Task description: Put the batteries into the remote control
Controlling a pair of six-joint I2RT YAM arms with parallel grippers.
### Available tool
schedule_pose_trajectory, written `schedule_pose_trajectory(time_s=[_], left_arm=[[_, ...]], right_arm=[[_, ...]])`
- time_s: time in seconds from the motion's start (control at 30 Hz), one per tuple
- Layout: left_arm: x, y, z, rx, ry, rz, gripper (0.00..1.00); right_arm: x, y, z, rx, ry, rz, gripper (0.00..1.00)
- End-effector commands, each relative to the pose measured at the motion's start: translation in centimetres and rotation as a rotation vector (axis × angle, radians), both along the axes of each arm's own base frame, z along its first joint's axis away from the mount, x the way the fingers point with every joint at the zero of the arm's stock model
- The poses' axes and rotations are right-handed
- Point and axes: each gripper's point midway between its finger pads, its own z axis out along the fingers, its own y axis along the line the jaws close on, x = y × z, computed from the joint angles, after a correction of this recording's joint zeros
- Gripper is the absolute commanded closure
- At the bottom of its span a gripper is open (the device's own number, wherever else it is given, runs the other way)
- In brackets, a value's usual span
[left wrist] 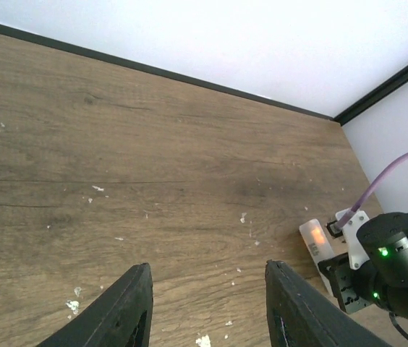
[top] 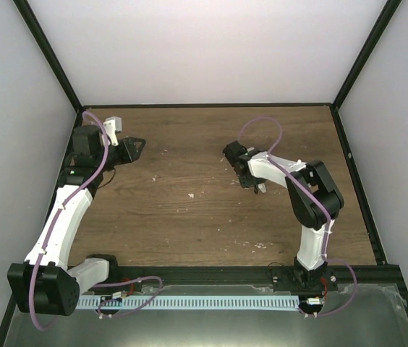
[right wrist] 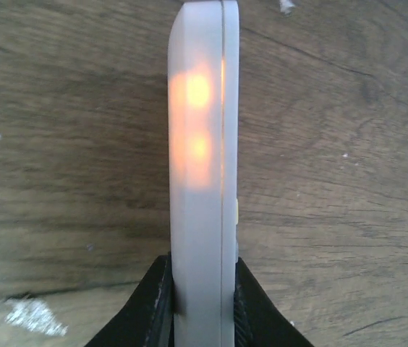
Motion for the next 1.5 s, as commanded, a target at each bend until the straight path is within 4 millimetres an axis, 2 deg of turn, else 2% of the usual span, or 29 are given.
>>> schedule_pose_trajectory(time_s=[0.0, 0.1, 0.3, 0.5, 0.63, 0.73, 0.8, 0.9, 1.0, 1.07, 1.17, 1.27, 1.37, 1.47], left_arm=[[0.1, 0.7, 0.0, 0.021, -0.010, 0.032, 0.56], [0.2, 0.8, 0.0, 0.028, -0.011, 0.035, 0.56], [0.1, 0.8, -0.2, 0.025, -0.001, 0.036, 0.56], [0.0, 0.9, -0.3, 0.026, 0.004, 0.041, 0.56], [0.0, 1.2, -0.2, 0.029, 0.004, 0.057, 0.56], [0.2, 1.4, 0.4, 0.030, -0.016, 0.069, 0.56], [0.3, 1.7, 1.2, 0.032, -0.040, 0.084, 0.56], [0.5, 2.3, 3.5, 0.042, -0.116, 0.115, 0.53], [0.6, 3.3, 6.1, 0.068, -0.197, 0.168, 0.37], [0.7, 4.0, 7.2, 0.097, -0.216, 0.203, 0.32], [1.0, 5.1, 8.0, 0.141, -0.207, 0.256, 0.30], [1.0, 5.8, 8.6, 0.156, -0.206, 0.292, 0.29], [1.0, 5.9, 8.8, 0.150, -0.213, 0.304, 0.29], [1.1, 6.0, 8.9, 0.145, -0.216, 0.313, 0.29]], right_arm=[[0.1, -1.7, -0.9, -0.093, -0.069, -0.071, 0.99], [-0.2, -2.0, -1.4, -0.104, -0.074, -0.078, 0.95], [-0.4, -1.6, -2.1, -0.083, -0.064, -0.068, 0.73], [-0.3, -0.9, -2.2, -0.054, -0.060, -0.051, 0.57], [-0.1, 0.4, -1.5, 0.003, -0.072, -0.017, 0.37], [0.3, 2.3, -0.1, 0.100, -0.103, 0.027, 0.22], [0.6, 3.6, 1.5, 0.184, -0.140, 0.056, 0.13], [1.1, 5.2, 5.2, 0.311, -0.228, 0.096, 0.01], [1.7, 6.7, 9.9, 0.424, -0.335, 0.165, 0.00], [2.2, 7.4, 12.6, 0.494, -0.387, 0.192, 0.00], [3.4, 7.3, 16.5, 0.587, -0.458, 0.172, 0.00], [4.3, 6.8, 20.2, 0.608, -0.528, 0.158, 0.00], [4.7, 6.5, 23.5, 0.601, -0.596, 0.174, 0.00], [4.5, 5.9, 25.9, 0.581, -0.654, 0.191, 0.00]])
